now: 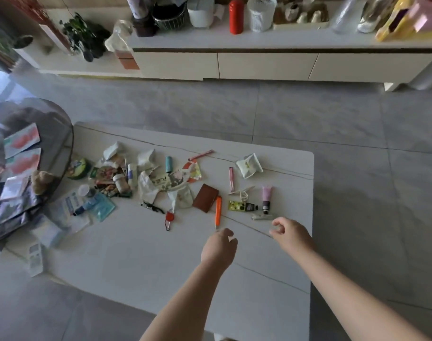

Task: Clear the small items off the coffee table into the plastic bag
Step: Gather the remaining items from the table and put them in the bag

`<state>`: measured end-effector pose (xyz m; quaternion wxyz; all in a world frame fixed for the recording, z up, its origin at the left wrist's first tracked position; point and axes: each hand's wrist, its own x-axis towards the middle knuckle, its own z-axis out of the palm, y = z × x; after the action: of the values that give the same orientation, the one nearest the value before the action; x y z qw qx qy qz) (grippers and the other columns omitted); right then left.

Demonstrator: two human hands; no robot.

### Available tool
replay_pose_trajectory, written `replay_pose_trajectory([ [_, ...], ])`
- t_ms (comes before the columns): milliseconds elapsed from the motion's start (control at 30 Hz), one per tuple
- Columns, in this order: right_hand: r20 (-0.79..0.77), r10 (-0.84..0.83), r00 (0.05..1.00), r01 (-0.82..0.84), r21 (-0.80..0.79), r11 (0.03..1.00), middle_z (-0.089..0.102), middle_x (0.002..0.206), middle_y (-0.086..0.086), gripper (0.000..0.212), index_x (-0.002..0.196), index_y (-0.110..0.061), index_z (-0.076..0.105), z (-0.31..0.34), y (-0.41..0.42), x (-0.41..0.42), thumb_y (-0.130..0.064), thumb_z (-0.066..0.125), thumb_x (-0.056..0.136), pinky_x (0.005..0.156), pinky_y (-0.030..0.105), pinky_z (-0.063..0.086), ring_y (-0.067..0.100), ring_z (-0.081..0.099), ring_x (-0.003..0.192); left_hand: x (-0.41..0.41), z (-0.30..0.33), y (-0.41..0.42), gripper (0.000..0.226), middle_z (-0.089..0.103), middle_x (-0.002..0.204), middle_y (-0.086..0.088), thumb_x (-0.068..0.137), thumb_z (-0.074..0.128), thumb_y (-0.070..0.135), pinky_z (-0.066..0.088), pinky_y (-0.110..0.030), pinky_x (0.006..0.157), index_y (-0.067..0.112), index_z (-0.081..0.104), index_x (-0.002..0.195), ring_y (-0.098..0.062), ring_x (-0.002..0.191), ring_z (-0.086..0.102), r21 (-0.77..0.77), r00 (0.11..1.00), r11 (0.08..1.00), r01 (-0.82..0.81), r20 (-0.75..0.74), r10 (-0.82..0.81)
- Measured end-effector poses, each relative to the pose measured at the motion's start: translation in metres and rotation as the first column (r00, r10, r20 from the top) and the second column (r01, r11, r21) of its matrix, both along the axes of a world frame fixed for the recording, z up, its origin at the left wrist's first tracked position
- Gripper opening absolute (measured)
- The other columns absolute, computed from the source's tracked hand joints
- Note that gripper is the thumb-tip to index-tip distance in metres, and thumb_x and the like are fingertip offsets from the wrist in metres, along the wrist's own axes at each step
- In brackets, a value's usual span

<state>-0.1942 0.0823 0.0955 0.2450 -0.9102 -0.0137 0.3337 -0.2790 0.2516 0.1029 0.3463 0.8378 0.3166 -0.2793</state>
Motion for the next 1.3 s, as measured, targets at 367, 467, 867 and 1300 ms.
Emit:
replay_pose_trajectory([
  [367,-0.034,0.077,0.996,-0.079,-0.086,0.993,0.059,0.114,0.006,0.047,0.138,-0.028,0.043,-0.16,0.026,0.023,-0.026,0.054,0.092,0.085,0.033,0.047,0.024,0.056,0.105,0.04,-0.166,0.032,0.042,0.046,0.134,-0.007,0.094,0.05,0.028,0.042,-0.036,0.096,0.016,0.047,0.134,-0.025,0.121,0.042,0.146,0.998,0.988,-0.053,0.041,0.047],
  [467,0.0,0.111,0.994,-0.11,-0.118,0.987,0.059,0.116,0.005,0.048,0.138,-0.03,0.042,-0.186,0.036,0.033,-0.023,0.052,0.092,0.085,0.035,0.049,0.025,0.055,0.107,0.05,-0.191,0.039,0.045,0.041,0.136,-0.008,0.092,0.054,0.026,0.038,-0.036,0.097,0.015,0.044,0.134,-0.027,0.123,0.036,0.18,0.993,0.979,-0.101,0.076,0.088],
  [867,0.252,0.213,0.944,-0.116,-0.351,0.929,0.053,0.108,0.01,0.019,0.107,-0.013,0.062,-0.214,0.039,0.043,-0.011,0.052,0.091,0.074,0.037,0.045,0.034,0.057,0.09,0.08,-0.224,0.042,0.04,0.054,0.123,-0.01,0.09,0.061,0.024,0.038,-0.035,0.096,0.011,0.044,0.123,-0.028,0.118,0.047,0.187,0.949,0.931,-0.314,0.101,0.3],
  [1300,0.282,-0.048,0.958,0.085,-0.118,0.989,0.059,0.102,0.013,0.022,0.111,-0.006,0.046,-0.193,0.036,0.073,-0.015,0.049,0.091,0.06,0.031,0.033,0.034,0.056,0.088,0.074,-0.206,0.032,0.025,0.046,0.11,-0.005,0.09,0.052,0.017,0.044,-0.031,0.065,0.014,0.047,0.114,-0.023,0.08,0.049,0.123,0.994,0.991,-0.046,0.107,0.032],
])
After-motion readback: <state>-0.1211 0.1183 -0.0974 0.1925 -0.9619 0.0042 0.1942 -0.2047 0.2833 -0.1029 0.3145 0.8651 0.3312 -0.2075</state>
